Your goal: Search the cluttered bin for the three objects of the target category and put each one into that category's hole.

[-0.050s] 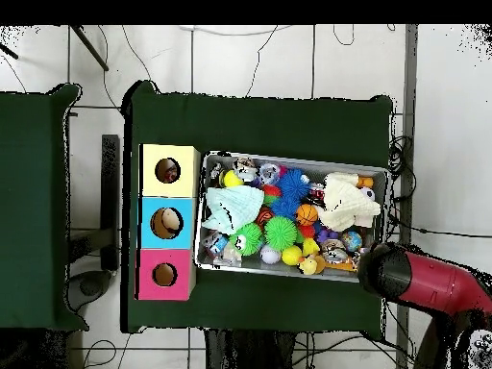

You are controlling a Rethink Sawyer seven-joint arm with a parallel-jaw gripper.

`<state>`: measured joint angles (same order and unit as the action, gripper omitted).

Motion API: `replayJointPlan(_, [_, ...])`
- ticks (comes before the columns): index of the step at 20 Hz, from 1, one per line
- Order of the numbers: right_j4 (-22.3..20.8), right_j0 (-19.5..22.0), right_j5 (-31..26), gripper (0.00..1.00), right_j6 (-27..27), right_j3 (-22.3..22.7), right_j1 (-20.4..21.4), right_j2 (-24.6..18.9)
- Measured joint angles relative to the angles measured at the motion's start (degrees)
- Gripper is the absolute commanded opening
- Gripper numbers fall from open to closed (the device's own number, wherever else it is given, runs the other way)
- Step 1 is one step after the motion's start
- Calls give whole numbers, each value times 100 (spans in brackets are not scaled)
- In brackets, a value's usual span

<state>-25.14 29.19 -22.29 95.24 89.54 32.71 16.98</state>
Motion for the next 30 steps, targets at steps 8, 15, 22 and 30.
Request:
replayJointPlan(8, [3,-325,22,100,0,28,-115,146])
replayJointPlan(15, [64,-668,240,100,0,194,-258,314])
replayJointPlan(22, [249,-690,554,100,0,440,-279,354])
replayJointPlan(30, [356,-320,1137,100,0,638,-469,354])
